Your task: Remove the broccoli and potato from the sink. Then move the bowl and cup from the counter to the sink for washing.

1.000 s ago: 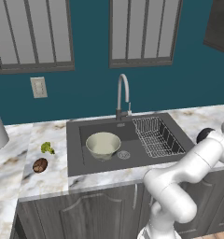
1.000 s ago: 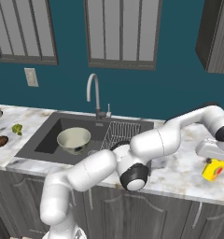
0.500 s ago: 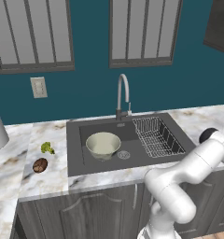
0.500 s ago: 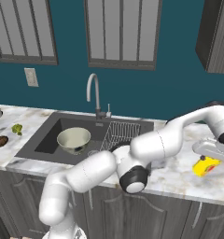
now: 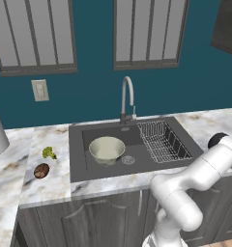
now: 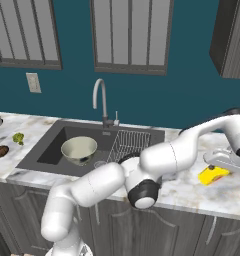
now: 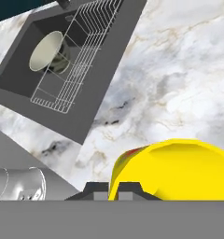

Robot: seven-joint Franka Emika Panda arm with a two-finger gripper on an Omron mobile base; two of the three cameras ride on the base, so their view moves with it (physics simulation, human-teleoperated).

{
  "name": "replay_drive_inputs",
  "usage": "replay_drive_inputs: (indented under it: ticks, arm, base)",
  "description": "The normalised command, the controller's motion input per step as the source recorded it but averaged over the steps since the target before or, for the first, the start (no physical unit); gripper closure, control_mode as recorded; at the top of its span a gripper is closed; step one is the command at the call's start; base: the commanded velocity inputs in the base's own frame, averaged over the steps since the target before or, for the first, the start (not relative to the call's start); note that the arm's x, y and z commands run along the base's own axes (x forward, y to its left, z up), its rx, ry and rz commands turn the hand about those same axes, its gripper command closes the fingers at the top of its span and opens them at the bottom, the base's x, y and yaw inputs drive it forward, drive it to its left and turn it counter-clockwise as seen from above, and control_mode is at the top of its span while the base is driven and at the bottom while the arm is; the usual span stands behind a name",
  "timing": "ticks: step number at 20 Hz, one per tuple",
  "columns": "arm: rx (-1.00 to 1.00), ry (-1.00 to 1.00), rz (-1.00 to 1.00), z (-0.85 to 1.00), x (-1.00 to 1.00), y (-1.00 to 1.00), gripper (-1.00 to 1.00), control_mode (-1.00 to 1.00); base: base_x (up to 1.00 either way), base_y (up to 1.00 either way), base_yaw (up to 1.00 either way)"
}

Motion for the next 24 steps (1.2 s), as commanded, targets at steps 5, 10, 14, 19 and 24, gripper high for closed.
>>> replay_drive_inputs:
  ticks: [5, 10, 14, 19, 24]
  arm:
    - [-0.17, -0.01, 0.0, -0.06, -0.07, 0.57, 1.0, -1.0]
    - [-0.18, -0.04, 0.0, -0.15, -0.11, 0.6, 1.0, -1.0]
    - [-0.16, -0.1, 0.0, -0.2, -0.17, 0.61, 1.0, -1.0]
    - [-0.14, -0.11, 0.0, -0.17, -0.2, 0.62, 1.0, -1.0]
    - [-0.13, -0.11, 0.0, -0.14, -0.22, 0.63, 1.0, -1.0]
  base:
    - [0.0, 0.0, 0.0]
    - [0.0, 0.0, 0.0]
    - [0.0, 0.0, 0.0]
    - [0.0, 0.0, 0.0]
    - [0.0, 0.0, 0.0]
